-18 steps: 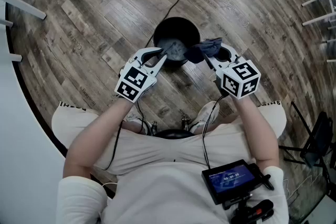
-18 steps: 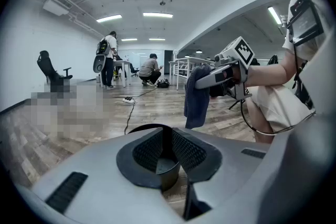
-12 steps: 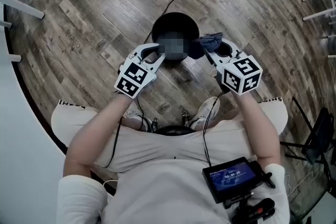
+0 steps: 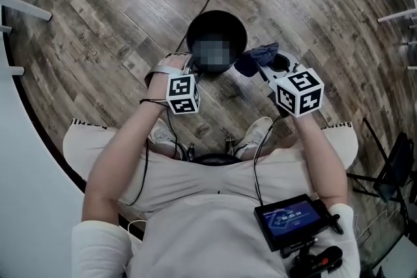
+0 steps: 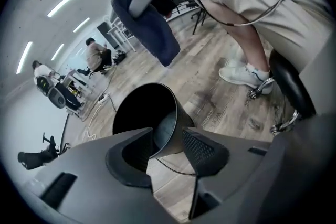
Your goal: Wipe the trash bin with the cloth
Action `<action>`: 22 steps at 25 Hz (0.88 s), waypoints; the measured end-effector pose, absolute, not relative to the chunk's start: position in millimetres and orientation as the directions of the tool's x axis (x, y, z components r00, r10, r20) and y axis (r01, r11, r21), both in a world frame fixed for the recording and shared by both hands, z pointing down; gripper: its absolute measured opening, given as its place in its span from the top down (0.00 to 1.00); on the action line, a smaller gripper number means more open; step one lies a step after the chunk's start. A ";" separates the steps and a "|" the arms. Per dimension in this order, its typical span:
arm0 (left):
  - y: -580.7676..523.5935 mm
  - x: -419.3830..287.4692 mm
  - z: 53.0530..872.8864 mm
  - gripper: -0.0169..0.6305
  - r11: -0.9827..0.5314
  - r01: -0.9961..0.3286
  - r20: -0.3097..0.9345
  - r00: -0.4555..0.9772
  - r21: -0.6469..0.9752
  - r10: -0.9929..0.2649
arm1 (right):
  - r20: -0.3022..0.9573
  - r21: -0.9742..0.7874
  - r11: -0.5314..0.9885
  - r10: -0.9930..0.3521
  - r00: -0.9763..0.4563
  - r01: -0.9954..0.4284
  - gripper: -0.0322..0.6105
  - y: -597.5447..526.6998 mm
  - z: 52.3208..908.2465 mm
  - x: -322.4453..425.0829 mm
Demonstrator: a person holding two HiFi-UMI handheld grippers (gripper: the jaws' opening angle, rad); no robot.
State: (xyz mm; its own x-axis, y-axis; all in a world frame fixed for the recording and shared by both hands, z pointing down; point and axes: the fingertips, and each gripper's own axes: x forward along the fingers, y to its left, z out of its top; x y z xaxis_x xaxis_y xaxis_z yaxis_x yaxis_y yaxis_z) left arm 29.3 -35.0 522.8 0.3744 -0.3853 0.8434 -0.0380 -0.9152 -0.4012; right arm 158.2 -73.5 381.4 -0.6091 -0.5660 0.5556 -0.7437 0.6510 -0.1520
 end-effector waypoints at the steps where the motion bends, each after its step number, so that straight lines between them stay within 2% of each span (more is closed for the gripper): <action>1: -35.1 30.6 530.5 0.72 -0.917 -0.018 0.853 0.362 -0.398 -0.377 | 0.574 -0.152 0.660 -0.547 -0.609 -0.736 0.80 -69.9 388.3 156.8; 11: -47.3 32.8 587.6 0.72 -0.924 0.113 0.914 0.234 -0.365 -0.332 | 0.700 -0.222 0.718 -0.353 -0.621 -0.659 0.80 -29.7 462.5 141.1; 12: -48.0 33.7 590.3 0.73 -0.921 0.126 0.914 0.227 -0.369 -0.335 | 0.709 -0.229 0.725 -0.332 -0.622 -0.649 0.80 -24.9 471.8 139.6; 14: -48.6 37.1 592.4 0.81 -0.922 0.140 0.920 0.219 -0.360 -0.325 | 0.724 -0.234 0.746 -0.294 -0.624 -0.623 0.80 -17.1 488.7 138.0; 17: -43.8 48.9 592.0 0.83 -0.946 0.118 0.933 0.238 -0.303 -0.269 | 0.740 -0.224 0.774 -0.260 -0.620 -0.592 0.80 -15.3 507.3 141.9; 22: -39.3 67.7 591.3 0.86 -0.948 0.124 0.929 0.272 -0.294 -0.253 | 0.765 -0.210 0.788 -0.236 -0.600 -0.579 0.80 -30.4 545.2 139.7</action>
